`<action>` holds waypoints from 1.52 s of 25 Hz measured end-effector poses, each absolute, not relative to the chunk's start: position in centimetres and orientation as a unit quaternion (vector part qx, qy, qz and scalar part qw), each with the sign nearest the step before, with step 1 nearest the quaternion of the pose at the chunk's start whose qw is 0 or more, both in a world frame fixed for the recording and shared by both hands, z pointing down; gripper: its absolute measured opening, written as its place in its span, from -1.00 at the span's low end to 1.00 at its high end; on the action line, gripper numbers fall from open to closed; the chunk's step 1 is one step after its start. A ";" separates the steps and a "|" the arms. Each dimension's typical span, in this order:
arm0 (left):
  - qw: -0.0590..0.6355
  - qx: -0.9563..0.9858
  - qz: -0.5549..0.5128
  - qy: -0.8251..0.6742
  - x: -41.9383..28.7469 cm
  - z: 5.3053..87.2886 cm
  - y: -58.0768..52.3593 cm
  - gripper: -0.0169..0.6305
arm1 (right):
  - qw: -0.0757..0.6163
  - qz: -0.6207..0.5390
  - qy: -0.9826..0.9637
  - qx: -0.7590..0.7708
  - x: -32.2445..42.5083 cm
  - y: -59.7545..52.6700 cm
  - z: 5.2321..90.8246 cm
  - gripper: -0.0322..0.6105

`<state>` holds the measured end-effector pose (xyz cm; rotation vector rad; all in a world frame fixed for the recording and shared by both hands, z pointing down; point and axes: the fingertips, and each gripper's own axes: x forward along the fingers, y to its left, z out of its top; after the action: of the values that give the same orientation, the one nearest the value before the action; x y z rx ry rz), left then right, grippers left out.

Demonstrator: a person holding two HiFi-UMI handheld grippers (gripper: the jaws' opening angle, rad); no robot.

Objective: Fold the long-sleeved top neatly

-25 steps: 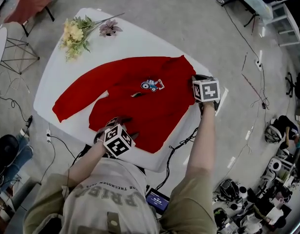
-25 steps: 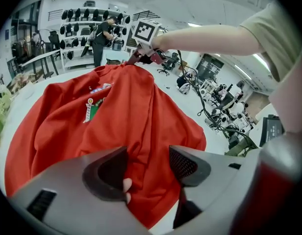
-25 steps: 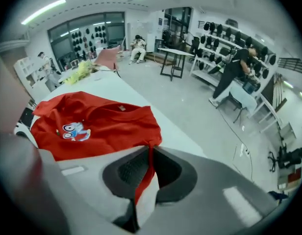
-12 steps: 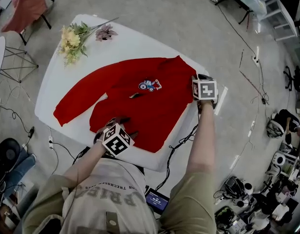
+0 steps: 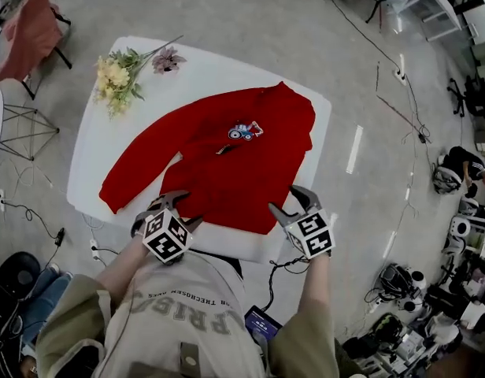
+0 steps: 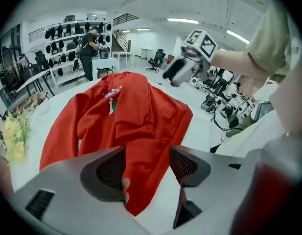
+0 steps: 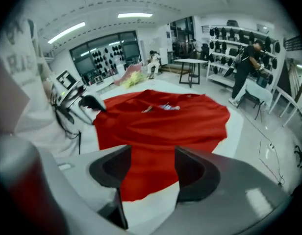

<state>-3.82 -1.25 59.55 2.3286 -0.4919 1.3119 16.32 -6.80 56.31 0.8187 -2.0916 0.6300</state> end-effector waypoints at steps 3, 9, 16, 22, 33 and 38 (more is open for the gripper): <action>0.203 0.826 0.501 -0.158 -6.4 61.0 0.6 -0.10 | 0.428 0.277 -0.805 0.304 13.8 0.8 59.1 -0.08; 0.153 0.803 0.560 -0.138 -10.0 63.8 1.6 -0.10 | 0.515 0.236 -0.758 0.324 13.1 5.3 63.4 -0.08; 0.108 0.818 0.552 -0.118 -9.8 63.0 1.5 -0.56 | 0.564 0.192 -0.719 0.357 14.6 5.6 63.8 -0.48; 0.163 0.845 0.502 -0.088 -9.5 59.5 4.2 -0.78 | 0.541 0.209 -0.729 0.364 14.7 7.5 60.6 -0.73; 0.201 0.788 0.565 -0.141 -10.1 63.8 8.7 -0.45 | 0.540 0.233 -0.771 0.244 14.3 12.4 64.4 -0.61; 0.231 0.793 0.538 -0.169 -9.6 60.3 9.0 0.07 | 0.483 0.247 -0.814 0.207 14.1 11.5 60.6 -0.07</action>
<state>-9.64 9.01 60.28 2.1797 -0.4645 1.4791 14.10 11.50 60.62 0.5053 -1.9827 0.6025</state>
